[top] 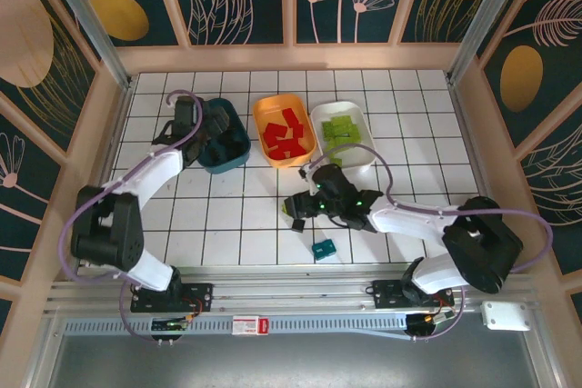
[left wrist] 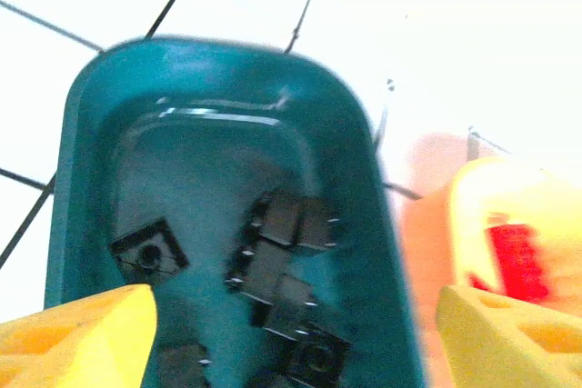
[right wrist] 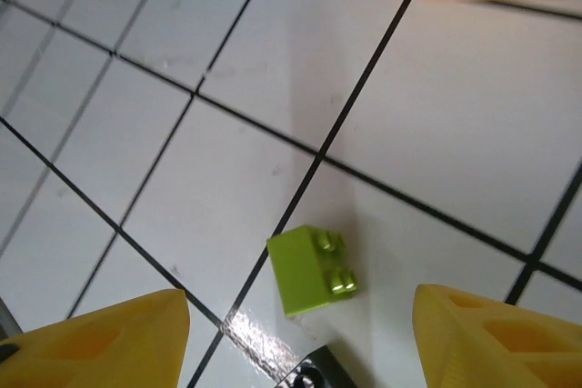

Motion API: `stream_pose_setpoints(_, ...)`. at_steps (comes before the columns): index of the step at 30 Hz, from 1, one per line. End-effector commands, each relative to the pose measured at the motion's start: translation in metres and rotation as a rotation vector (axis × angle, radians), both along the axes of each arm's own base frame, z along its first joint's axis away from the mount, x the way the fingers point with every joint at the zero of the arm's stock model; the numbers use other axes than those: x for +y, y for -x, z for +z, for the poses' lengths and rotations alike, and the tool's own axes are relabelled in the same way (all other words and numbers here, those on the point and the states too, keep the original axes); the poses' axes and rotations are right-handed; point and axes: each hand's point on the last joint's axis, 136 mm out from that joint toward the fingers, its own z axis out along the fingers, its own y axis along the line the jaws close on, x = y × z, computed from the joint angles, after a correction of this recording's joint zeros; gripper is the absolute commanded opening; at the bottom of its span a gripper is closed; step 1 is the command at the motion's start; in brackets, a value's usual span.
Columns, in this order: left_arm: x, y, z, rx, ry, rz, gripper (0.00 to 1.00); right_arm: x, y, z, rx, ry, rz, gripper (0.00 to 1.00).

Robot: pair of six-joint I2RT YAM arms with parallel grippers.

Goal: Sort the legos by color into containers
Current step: Place the lego in the container, then pick up the lego from the bottom-center of the table.

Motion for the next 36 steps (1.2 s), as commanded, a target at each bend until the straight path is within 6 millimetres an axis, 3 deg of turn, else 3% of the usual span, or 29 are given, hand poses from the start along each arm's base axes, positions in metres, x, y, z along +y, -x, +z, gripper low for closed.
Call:
stream_pose_setpoints(1,-0.019,0.023,0.056,-0.133,0.079,-0.087,0.87,0.004,0.002,-0.012,-0.02,0.101,0.034,0.66)
stream_pose_setpoints(4,-0.035,0.056,0.063,-0.16,0.117,-0.144,0.92,0.012,0.006,-0.021,-0.015,0.136,0.06,0.66)
stream_pose_setpoints(7,-0.051,0.087,0.056,-0.181,0.168,-0.207,0.95,0.018,0.005,-0.03,-0.016,0.176,0.074,0.66)
stream_pose_setpoints(10,-0.054,0.11,0.042,-0.185,0.234,-0.246,0.98,0.023,0.003,-0.037,-0.014,0.205,0.08,0.6)
stream_pose_setpoints(17,-0.051,0.14,0.029,-0.171,0.28,-0.268,0.98,0.03,0.002,-0.05,-0.003,0.226,0.098,0.45)
stream_pose_setpoints(23,-0.054,0.154,0.013,-0.13,0.289,-0.305,0.99,0.035,-0.007,-0.052,-0.02,0.215,0.084,0.23)
stream_pose_setpoints(28,-0.058,0.165,0.008,-0.114,0.294,-0.335,0.99,0.035,-0.016,-0.036,-0.04,0.149,0.057,0.13)
stream_pose_setpoints(31,-0.066,0.173,0.005,-0.107,0.3,-0.367,0.98,0.032,-0.021,-0.015,-0.065,0.08,0.031,0.1)
stream_pose_setpoints(34,-0.074,0.179,-0.008,-0.07,0.25,-0.39,0.98,0.019,-0.032,0.014,-0.1,-0.012,-0.024,0.09)
stream_pose_setpoints(36,-0.087,0.183,-0.022,-0.031,0.219,-0.417,0.98,-0.003,-0.048,0.034,-0.126,-0.068,-0.109,0.09)
